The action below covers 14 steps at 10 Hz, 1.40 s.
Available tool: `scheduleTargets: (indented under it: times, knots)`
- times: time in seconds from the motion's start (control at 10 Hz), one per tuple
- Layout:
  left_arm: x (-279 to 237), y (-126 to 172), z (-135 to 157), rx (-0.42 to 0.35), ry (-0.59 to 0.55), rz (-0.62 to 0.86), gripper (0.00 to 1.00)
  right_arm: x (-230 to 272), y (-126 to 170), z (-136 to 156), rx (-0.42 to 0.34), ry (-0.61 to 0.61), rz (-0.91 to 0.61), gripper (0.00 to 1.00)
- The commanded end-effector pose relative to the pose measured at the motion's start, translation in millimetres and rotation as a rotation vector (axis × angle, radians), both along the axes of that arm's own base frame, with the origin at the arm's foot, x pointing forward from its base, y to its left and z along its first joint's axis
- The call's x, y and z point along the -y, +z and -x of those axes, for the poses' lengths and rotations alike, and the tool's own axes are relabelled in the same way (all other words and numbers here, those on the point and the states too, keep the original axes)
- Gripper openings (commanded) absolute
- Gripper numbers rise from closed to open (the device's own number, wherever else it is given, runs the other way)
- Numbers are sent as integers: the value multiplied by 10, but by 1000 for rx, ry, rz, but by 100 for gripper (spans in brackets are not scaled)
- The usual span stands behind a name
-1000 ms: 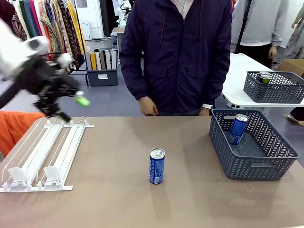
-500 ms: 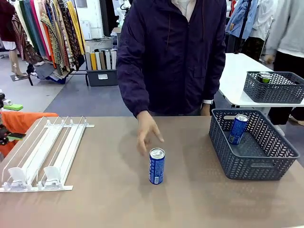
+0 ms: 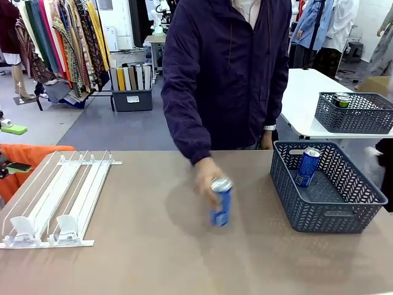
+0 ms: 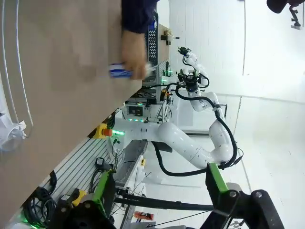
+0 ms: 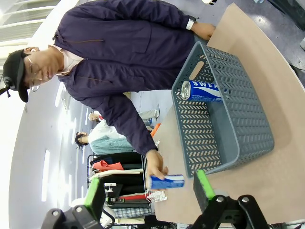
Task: Retrieve and store the cans from the dispenser.
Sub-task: Pick up one can from the Automatic Can Dispenser and place it in the middle of the table.
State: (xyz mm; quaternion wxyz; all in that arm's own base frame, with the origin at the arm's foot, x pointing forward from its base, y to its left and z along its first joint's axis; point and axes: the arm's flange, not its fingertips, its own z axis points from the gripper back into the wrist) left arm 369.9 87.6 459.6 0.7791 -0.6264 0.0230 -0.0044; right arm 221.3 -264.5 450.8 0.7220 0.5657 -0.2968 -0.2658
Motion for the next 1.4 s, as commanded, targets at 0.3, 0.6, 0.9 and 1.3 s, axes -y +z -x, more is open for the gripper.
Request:
scheduleTargets:
  times: [0.3,0.6,0.9,1.3]
  knots:
    - [-9,-1,21,6,-2,14,100,16,10,-7,22,8,17,100]
    - [-9,-1,21,6,-2,14,100,16,10,-7,22,8,17,100]
    - [-9,-1,21,6,-2,14,100,16,10,-7,22,8,17,100]
    - [-9,-1,21,6,-2,14,100,16,10,-7,22,8,17,100]
